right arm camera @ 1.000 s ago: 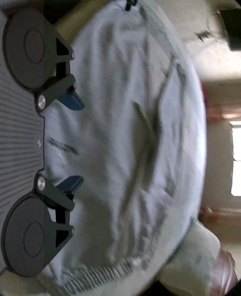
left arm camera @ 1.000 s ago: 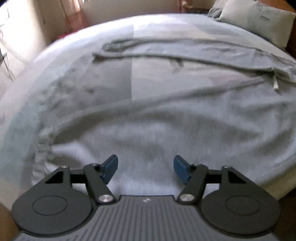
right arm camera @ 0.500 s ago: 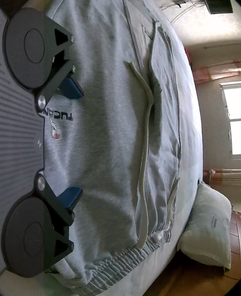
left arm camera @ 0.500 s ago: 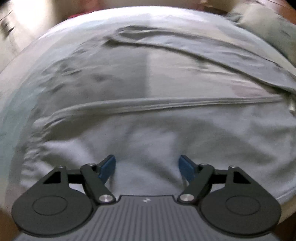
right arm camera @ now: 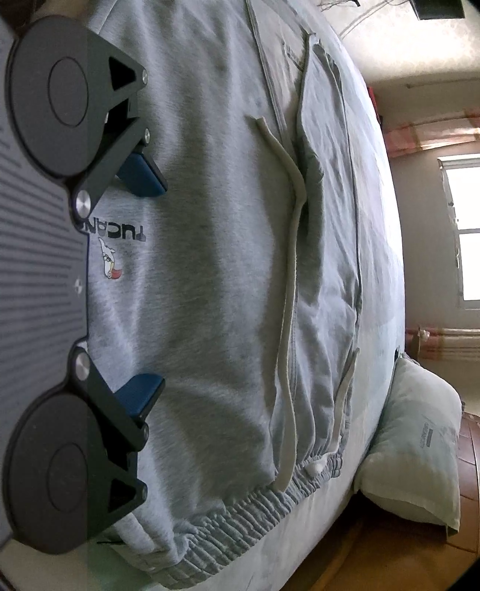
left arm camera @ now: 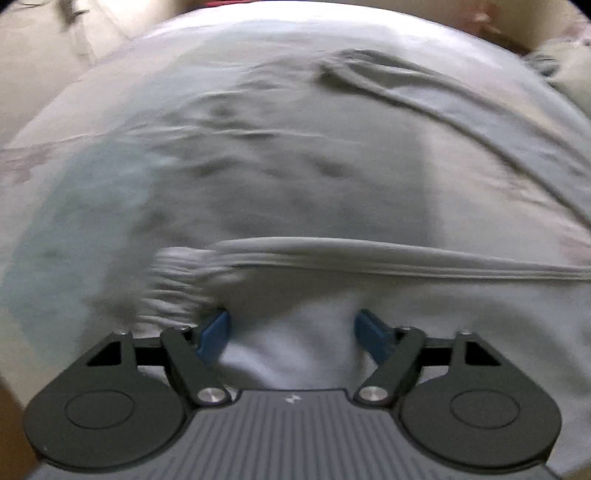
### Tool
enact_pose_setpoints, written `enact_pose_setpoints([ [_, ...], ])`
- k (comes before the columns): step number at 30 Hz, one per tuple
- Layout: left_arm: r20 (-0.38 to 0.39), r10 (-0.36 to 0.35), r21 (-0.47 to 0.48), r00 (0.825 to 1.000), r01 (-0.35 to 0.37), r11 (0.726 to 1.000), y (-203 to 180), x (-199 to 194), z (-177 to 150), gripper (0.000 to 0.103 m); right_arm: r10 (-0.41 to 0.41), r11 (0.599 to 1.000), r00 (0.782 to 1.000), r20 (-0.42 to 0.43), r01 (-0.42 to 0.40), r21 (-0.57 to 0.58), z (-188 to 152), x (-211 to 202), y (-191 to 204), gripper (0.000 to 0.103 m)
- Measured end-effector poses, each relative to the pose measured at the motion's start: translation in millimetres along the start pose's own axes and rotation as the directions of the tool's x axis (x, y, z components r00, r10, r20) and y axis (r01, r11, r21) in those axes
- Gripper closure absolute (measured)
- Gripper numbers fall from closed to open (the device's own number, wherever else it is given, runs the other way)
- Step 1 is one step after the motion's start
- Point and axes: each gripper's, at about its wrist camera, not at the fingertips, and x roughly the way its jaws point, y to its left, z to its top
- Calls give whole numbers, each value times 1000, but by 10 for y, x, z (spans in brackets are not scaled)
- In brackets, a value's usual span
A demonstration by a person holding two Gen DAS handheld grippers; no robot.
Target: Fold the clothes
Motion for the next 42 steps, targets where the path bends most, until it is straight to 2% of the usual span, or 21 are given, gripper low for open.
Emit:
enact_pose_setpoints([
  [2,16,-39,-50,999,39,998,107,-82,-5,30,-1,1000,1000,0,1,0,-1,0,1,0],
  [6,18,-112,0,994,112,994,90,-335,-124,30,-5,1000,1000,3,5,3,-7,1,7,0],
  [10,-18,-227,-2,974,227,974,89,-458,-349,26,-8,1000,1000,1,8,4,-5,7,12,0],
  [12,-48,-210,10,977,211,977,92,-394,-450,26,-10,1000,1000,-2,10,5,1,11,15,0],
  [14,-68,-163,24,984,165,986,118,-328,-534,27,-9,1000,1000,-7,9,5,9,10,16,0],
  [16,-43,-150,54,988,152,987,176,-347,-598,27,-6,1000,1000,-10,6,3,12,8,9,0],
  [19,-44,-58,65,997,61,996,217,-379,-609,27,0,1000,1000,-8,0,1,6,6,-1,0],
  [21,-37,-66,58,997,68,996,214,-406,-581,27,-3,1000,1000,-5,3,2,1,8,5,0],
  [23,-3,-83,100,997,83,991,122,-471,-558,27,-7,1000,1000,-2,7,3,-4,10,12,0],
  [26,-24,-143,139,989,145,980,21,-434,-565,24,-8,1000,1000,-2,8,3,-1,11,13,0],
  [27,-40,-112,152,993,117,982,1,-391,-590,24,-7,1000,1000,-4,7,3,2,12,11,0],
  [28,-58,-73,165,996,81,983,-18,-343,-619,20,-6,1000,1000,-5,6,3,5,13,10,0],
  [29,-51,-68,148,996,75,986,14,-340,-637,17,-5,1000,1000,-5,5,3,5,13,10,0],
  [32,-63,-54,77,997,58,995,115,-388,-635,19,-5,1000,1000,-3,5,2,-3,12,12,0],
  [35,-70,-13,79,997,19,997,22,-543,-578,19,-4,1000,1000,-2,4,4,-5,15,8,0],
  [38,-21,-62,97,998,64,993,-215,-854,-409,19,-2,1000,1000,-4,2,5,-3,17,2,0],
  [42,29,-162,143,986,156,977,-753,-1145,-110,15,9,1000,1000,-4,-9,5,0,26,-13,0],
])
